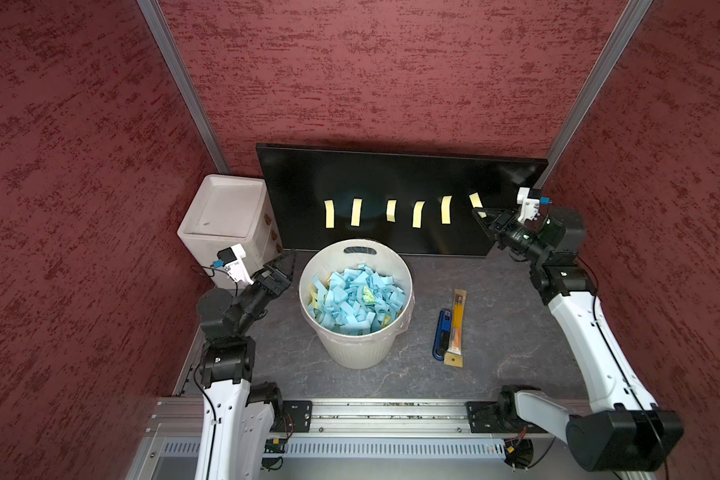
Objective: Remove the sticky note from the monitor
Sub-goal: Tear off the sticky note from the monitor, then place the sticky note in the trash bin.
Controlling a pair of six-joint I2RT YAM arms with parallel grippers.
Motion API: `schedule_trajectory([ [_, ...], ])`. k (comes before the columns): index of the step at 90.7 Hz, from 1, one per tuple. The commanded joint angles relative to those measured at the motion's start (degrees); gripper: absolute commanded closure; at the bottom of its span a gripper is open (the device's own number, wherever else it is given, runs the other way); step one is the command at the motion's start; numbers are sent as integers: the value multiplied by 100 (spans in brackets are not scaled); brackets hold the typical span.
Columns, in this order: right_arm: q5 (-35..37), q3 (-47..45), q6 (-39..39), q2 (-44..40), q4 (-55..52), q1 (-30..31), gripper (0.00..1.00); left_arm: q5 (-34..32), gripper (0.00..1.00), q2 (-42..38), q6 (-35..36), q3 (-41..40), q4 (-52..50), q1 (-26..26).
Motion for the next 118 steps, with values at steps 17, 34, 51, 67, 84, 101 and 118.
schedule_trajectory([
  [17,114,-202,-163,-476,-68,18,100,462,0,-199,-85,-34,334,81],
  [34,-83,-382,-258,-813,-142,43,100,997,0,-162,-407,-81,1194,79],
  [51,-320,-462,-611,-1145,-333,239,100,1612,0,-40,-1004,-170,2504,79],
  [67,-538,-420,-1103,-1286,-588,615,100,1821,0,46,-1452,-229,3529,31],
  [84,-605,-317,-1647,-1282,-961,1070,100,1736,0,70,-1374,-209,3413,-55],
  [101,-541,-149,-2257,-1170,-1441,1617,100,1641,0,191,-1289,-240,3224,-86],
  [118,-359,62,-2885,-1003,-1988,2255,100,1471,0,214,-1133,-228,2800,-95],
])
